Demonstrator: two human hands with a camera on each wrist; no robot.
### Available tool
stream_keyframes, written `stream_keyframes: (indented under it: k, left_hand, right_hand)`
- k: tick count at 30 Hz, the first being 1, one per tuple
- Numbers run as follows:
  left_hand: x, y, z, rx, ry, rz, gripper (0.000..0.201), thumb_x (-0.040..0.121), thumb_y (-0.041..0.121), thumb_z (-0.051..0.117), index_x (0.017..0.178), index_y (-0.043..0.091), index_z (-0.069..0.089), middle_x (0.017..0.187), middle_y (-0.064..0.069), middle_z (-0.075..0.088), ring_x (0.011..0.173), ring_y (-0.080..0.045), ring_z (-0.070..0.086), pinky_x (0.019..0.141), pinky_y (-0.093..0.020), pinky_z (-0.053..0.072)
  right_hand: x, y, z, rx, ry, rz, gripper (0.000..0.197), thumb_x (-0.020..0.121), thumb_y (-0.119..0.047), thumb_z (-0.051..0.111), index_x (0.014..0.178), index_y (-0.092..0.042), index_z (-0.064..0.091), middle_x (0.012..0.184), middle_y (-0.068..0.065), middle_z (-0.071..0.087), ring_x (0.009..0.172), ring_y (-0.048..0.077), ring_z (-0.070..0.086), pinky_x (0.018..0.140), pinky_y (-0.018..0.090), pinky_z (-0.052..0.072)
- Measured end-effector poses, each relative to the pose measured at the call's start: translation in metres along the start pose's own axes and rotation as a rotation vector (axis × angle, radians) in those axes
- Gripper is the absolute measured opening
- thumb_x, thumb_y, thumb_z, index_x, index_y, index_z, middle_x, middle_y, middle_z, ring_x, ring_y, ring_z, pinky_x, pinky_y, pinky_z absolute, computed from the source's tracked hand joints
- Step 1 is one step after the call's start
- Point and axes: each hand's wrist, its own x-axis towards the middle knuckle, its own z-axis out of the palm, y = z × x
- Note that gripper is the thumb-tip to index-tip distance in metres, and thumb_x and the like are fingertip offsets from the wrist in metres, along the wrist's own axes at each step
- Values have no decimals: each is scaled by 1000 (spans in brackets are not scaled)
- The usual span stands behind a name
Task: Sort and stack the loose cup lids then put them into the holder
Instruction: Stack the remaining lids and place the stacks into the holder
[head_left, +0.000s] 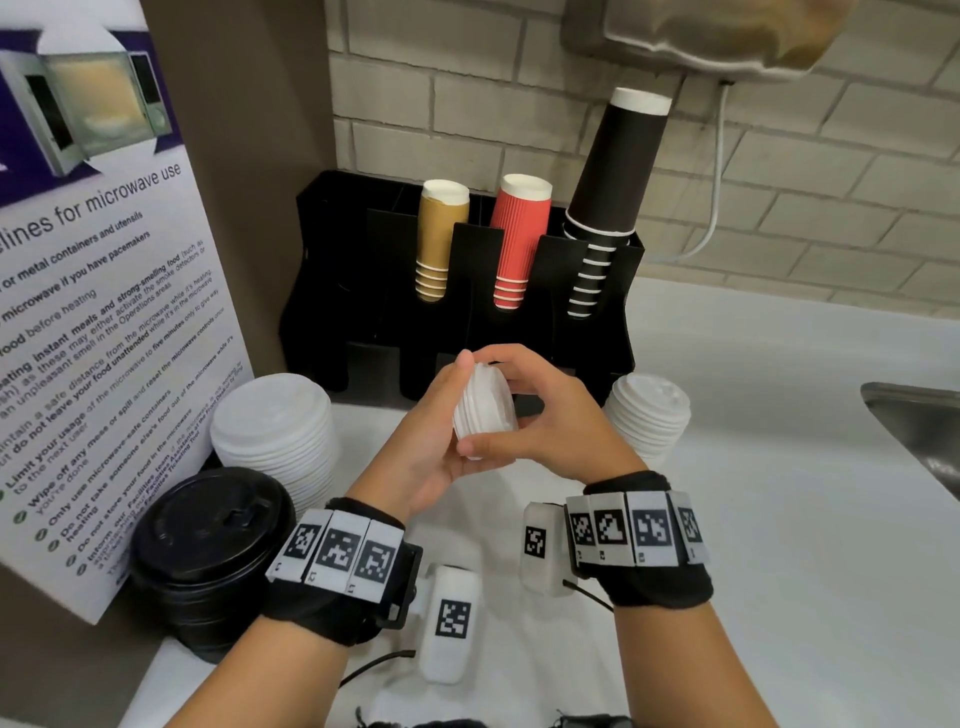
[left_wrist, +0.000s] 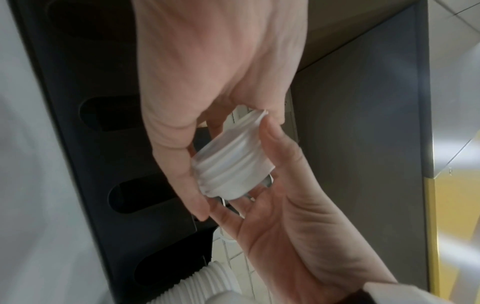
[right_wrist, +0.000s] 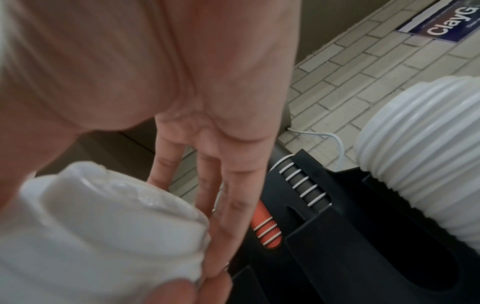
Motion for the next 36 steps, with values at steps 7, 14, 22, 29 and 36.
stream_keyframes:
  k: [7, 14, 22, 29, 36]
  left_hand:
    - [3, 4, -1, -74, 70, 7, 74, 75, 65, 52, 135, 22, 54, 127, -13, 64, 110, -25, 68, 79, -43, 60]
    - [7, 2, -14, -188, 379, 35, 41, 96, 51, 47, 124, 23, 58, 123, -8, 57, 110, -26, 59, 87, -43, 54]
    - [9, -12, -26, -175, 510, -10, 26, 95, 44, 54, 106, 22, 65, 110, -4, 59, 96, -23, 61, 69, -34, 52]
    - [9, -17, -26, -127, 539, -37, 32, 94, 46, 56, 109, 20, 66, 108, -3, 62, 101, -26, 64, 66, -32, 52]
    - [9, -19, -20, -101, 498, -44, 36, 97, 44, 52, 117, 16, 62, 107, -3, 63, 101, -24, 64, 65, -29, 53]
  right_hand:
    - [18, -2, 3, -79, -59, -38, 73, 64, -32, 87, 128, -32, 51, 121, -5, 55, 115, 11, 52, 91, 40, 53]
    - [87, -16, -9, -79, 27, -110, 70, 68, -30, 85, 127, -25, 48, 115, -10, 56, 108, 10, 56, 85, 18, 50]
    - [169, 6, 35, -581, -196, -29, 76, 65, -20, 85, 121, -7, 35, 115, 12, 51, 101, 27, 56, 72, 30, 42]
    - [176, 19, 69, -989, -381, 51, 65, 67, -22, 81, 117, -4, 43, 96, 6, 53, 91, 29, 60, 66, 37, 48]
    - [175, 33, 89, -1198, -345, 15, 22, 78, -27, 68, 94, -14, 61, 89, 0, 62, 74, 22, 58, 57, 30, 39]
